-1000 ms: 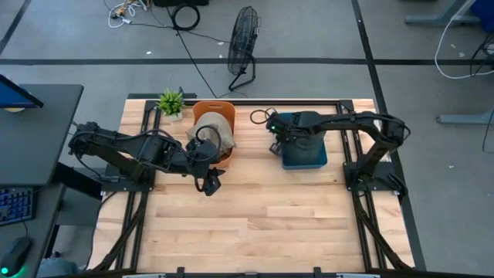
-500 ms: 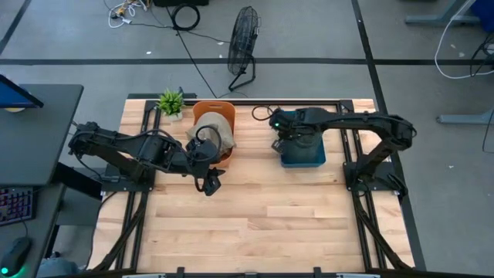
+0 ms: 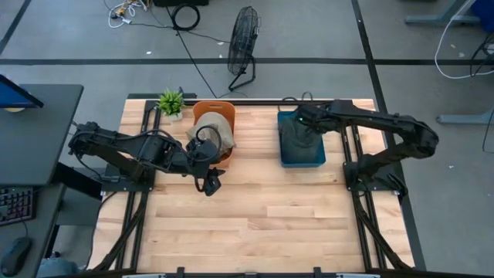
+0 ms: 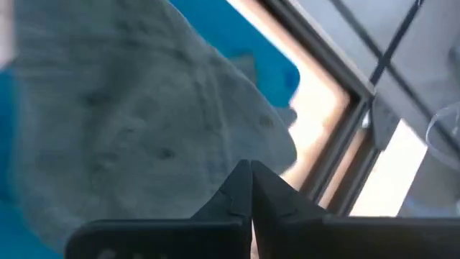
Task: Pick & Place hat
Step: Put the black cap into the blue bin
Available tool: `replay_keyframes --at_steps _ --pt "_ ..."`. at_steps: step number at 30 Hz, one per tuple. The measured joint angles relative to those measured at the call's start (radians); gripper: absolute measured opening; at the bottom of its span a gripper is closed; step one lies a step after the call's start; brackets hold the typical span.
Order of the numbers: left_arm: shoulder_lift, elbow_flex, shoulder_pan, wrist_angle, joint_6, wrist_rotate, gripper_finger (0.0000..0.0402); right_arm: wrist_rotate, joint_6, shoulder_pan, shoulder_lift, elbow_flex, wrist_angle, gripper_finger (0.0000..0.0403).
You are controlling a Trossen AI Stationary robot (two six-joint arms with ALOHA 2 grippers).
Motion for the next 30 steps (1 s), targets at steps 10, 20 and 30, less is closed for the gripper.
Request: replay_keyframes --at_steps 10,20,30 --pt "0.000 0.000 0.000 0.000 0.001 0.000 0.0188 -0.104 0.024 -0.073 -0.016 -0.303 0.354 0.0000" --pt "0.000 0.000 0.000 0.000 0.003 -0.004 0.0188 -0.218 0.021 -0.073 0.003 -0.393 0.572 0.0000" --pt "0.000 0.000 0.001 -0.001 0.012 -0.011 0.0188 -0.192 -0.053 -0.070 -0.001 -0.217 0.382 0.0000"
